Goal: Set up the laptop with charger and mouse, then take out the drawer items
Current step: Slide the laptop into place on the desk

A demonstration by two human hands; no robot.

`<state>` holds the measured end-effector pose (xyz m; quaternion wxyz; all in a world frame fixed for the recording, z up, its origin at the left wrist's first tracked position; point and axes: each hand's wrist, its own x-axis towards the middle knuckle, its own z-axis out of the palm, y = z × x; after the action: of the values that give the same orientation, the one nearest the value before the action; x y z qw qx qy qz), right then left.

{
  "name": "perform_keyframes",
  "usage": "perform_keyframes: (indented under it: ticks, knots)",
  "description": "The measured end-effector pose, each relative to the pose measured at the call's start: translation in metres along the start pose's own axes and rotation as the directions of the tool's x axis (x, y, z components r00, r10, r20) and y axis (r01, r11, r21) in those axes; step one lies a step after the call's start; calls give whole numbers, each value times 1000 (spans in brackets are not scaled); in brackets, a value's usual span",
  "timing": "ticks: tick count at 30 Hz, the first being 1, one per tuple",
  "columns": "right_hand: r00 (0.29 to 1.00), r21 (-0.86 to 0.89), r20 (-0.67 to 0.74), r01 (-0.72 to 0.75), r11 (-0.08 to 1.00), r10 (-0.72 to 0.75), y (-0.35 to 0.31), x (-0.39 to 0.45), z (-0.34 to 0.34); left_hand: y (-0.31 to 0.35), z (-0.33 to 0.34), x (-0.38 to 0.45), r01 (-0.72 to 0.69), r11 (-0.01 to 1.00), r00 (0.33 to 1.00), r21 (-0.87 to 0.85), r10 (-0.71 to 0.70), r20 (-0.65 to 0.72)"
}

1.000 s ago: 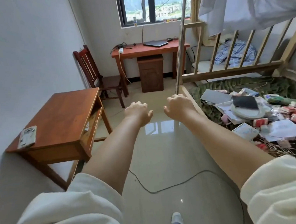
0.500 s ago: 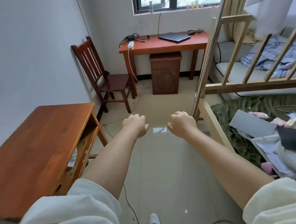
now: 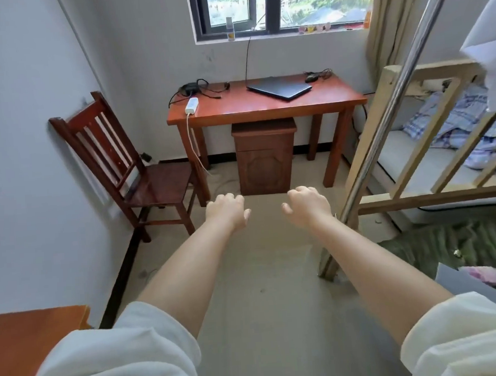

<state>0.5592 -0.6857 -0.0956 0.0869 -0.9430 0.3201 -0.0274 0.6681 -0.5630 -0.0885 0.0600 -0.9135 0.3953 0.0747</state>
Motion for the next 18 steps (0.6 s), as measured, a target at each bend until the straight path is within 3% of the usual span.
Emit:
perform_keyframes:
  ticks: [6,18]
  knots:
    - [998,34,-59,-3,999,5,41,178,-4,11,-27,184,-4,1000,1000,-3,4,-29]
    - [999,82,-32,1,997,1,100,503,-21,5,-95,499,46,999,998,1,-46,-46]
